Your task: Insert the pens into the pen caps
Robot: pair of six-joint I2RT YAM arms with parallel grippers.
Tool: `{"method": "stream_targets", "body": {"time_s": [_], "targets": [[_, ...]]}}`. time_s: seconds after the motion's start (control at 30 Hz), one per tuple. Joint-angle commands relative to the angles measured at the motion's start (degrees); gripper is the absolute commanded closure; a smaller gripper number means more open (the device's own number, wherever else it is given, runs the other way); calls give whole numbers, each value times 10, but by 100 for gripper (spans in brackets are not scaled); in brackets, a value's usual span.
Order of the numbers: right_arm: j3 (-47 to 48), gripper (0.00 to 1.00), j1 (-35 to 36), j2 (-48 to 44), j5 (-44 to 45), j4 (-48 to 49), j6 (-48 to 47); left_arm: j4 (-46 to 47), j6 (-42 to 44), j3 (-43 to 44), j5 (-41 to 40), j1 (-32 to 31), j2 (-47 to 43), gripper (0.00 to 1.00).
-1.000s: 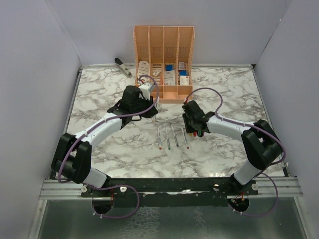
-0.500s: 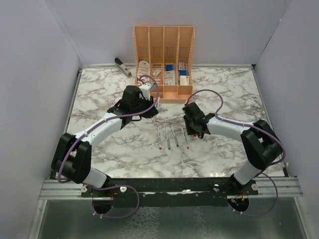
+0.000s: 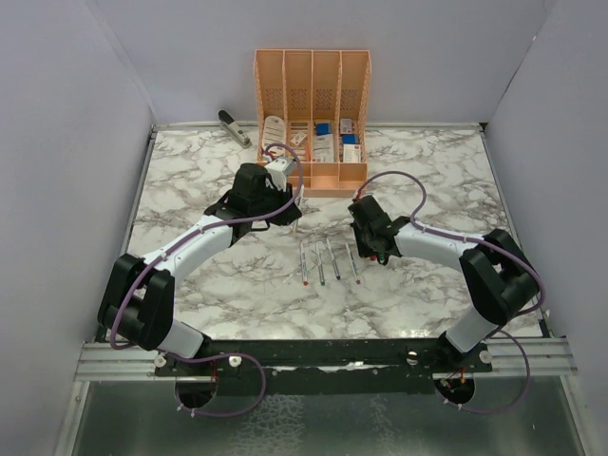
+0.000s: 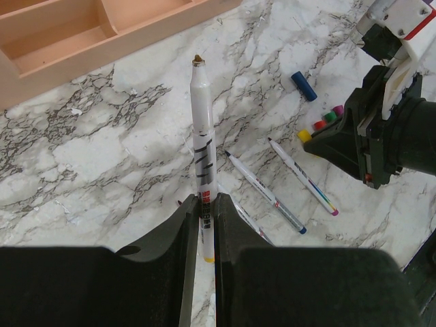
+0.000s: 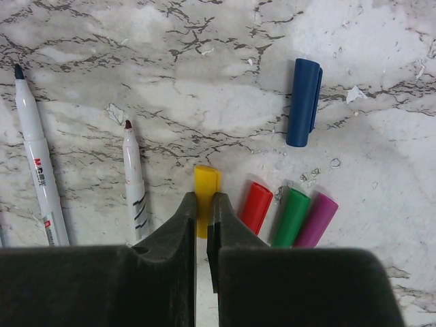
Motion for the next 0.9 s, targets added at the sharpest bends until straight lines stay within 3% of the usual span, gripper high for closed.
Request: {"method": "stream_targets", "body": {"time_s": [0.0,0.23,0.37,0.67,0.87], "targets": [[-7,99,3,2,-5,-15,7,11,4,-1,-1,1,-8,100],[71,99,3,-5,18,-6,-7,23,11,-4,3,1,-20,100],[121,99,3,-28,35,53,-29,32,10,-9,16,1,-23,100],[64,99,-2,-121,32,352,-81,139,-42,-65,70,-10,-54,100],[-26,99,-8,-167,-59,544,-50,209,-61,-80,89,-59,-55,100]]}}
